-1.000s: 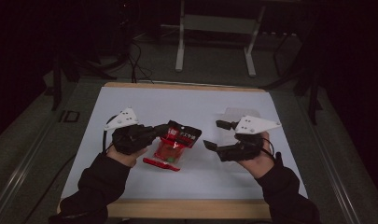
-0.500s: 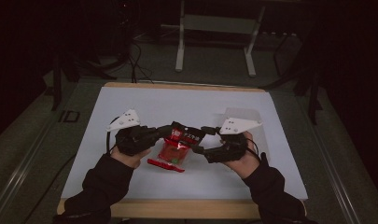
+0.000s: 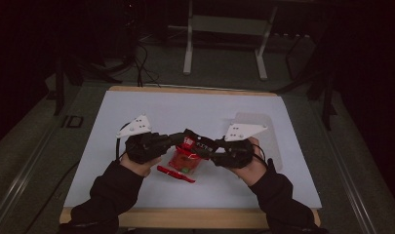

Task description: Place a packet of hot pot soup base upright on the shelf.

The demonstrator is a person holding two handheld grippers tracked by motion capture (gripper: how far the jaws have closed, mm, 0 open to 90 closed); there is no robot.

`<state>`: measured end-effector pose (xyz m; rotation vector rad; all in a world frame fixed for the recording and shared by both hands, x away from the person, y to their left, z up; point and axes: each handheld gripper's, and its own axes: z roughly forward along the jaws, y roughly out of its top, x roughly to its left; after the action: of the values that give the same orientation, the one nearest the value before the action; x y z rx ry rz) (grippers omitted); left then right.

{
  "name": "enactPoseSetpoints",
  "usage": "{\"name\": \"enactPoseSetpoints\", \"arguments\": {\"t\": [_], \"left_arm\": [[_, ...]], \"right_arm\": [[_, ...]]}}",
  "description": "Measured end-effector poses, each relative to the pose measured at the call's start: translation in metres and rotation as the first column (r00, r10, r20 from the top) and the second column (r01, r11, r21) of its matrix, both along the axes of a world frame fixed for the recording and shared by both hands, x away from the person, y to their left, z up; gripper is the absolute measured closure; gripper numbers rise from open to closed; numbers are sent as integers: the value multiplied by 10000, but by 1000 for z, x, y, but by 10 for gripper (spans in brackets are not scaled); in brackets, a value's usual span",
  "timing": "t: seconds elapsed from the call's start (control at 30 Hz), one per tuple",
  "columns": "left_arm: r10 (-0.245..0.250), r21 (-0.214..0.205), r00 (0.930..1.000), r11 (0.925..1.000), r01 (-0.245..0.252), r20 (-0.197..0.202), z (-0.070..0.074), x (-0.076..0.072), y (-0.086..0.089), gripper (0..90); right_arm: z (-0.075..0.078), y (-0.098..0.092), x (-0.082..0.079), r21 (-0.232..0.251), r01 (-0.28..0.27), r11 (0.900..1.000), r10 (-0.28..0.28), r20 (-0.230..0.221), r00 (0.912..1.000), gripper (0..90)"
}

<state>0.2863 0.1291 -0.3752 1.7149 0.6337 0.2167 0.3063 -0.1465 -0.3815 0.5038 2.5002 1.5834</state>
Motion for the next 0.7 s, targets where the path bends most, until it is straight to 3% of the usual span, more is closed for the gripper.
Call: {"name": "enactPoseSetpoints", "arguments": {"t": [0.2, 0.4, 0.57, 0.7], "left_arm": [[-5, -36, 10000, 10000, 5, -62, -1, 1, 0, 894], [-90, -186, 9998, 9998, 87, -172, -4, 2, 1, 891], [-203, -73, 9998, 9998, 204, 73, -2, 1, 1, 887], [-257, -255, 9996, 9993, 259, 84, -1, 1, 1, 854]], "right_arm": [[4, 0, 0, -357, -411, 9985, 412, 13, 9991, 892], [8, -1, 5, -448, -768, 9960, 748, -452, 9962, 900], [15, -2, 7, -793, -999, 9918, 983, -233, 9949, 900], [22, -2, 5, -1056, -1191, 9873, 1183, -130, 9929, 900]]}}
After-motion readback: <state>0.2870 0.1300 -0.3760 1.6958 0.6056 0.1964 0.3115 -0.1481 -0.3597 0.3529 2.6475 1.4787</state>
